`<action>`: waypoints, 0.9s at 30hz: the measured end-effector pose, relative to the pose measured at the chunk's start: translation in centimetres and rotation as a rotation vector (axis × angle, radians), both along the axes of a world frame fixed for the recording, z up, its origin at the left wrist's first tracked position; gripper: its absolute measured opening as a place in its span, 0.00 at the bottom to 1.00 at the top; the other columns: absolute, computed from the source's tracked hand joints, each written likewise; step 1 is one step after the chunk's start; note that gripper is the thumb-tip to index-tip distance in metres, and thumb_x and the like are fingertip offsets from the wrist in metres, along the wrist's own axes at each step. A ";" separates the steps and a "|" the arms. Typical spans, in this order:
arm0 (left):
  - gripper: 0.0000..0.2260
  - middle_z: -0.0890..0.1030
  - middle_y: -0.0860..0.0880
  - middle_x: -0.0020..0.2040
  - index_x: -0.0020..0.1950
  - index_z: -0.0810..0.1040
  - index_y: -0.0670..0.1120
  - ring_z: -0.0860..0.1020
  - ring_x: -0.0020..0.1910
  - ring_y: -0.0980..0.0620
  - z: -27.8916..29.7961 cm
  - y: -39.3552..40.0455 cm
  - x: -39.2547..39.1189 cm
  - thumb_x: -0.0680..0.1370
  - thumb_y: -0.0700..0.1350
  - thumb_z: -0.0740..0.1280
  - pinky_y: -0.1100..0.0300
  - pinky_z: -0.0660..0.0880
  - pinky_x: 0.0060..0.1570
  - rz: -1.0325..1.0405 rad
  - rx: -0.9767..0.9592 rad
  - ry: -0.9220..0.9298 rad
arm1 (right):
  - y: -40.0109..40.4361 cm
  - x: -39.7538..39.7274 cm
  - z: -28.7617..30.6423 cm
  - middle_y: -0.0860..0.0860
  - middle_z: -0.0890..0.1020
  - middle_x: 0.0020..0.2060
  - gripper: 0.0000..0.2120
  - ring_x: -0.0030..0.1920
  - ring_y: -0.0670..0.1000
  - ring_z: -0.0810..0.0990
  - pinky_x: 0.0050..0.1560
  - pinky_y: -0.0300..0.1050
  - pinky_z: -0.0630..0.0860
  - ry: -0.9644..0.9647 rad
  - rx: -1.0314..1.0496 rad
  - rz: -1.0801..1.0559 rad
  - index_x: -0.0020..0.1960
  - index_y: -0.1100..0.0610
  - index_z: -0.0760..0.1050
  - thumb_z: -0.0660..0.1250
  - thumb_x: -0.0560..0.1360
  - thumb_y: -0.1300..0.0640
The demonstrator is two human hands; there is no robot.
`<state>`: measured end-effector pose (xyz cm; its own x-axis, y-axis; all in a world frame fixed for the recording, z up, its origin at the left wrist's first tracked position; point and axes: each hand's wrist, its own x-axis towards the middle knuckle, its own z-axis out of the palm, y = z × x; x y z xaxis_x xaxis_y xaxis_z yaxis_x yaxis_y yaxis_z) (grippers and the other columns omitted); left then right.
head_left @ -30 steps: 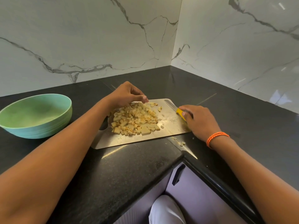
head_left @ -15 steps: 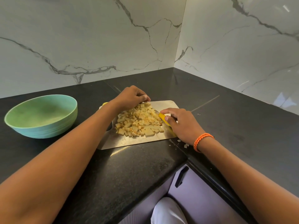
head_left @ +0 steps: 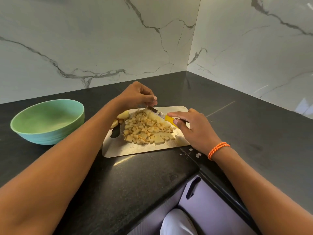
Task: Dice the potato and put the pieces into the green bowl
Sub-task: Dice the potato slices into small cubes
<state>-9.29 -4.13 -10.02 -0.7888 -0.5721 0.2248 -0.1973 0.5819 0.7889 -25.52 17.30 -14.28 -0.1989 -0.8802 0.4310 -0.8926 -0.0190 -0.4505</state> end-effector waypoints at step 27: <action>0.05 0.89 0.48 0.45 0.50 0.89 0.46 0.87 0.49 0.49 2.7 -0.8 3.1 0.75 0.41 0.79 0.53 0.81 0.59 -0.157 -0.160 -0.180 | 0.5 -1.9 -0.9 0.53 0.82 0.51 0.15 0.47 0.51 0.76 0.46 0.44 0.75 -0.043 0.006 -0.155 0.67 0.45 0.80 0.59 0.85 0.54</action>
<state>-6.19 -4.96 -7.31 -0.9003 -0.4085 0.1504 -0.2237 0.7305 0.6452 -27.43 17.79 -15.14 -0.3509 -0.8398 0.4143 -0.8645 0.1206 -0.4879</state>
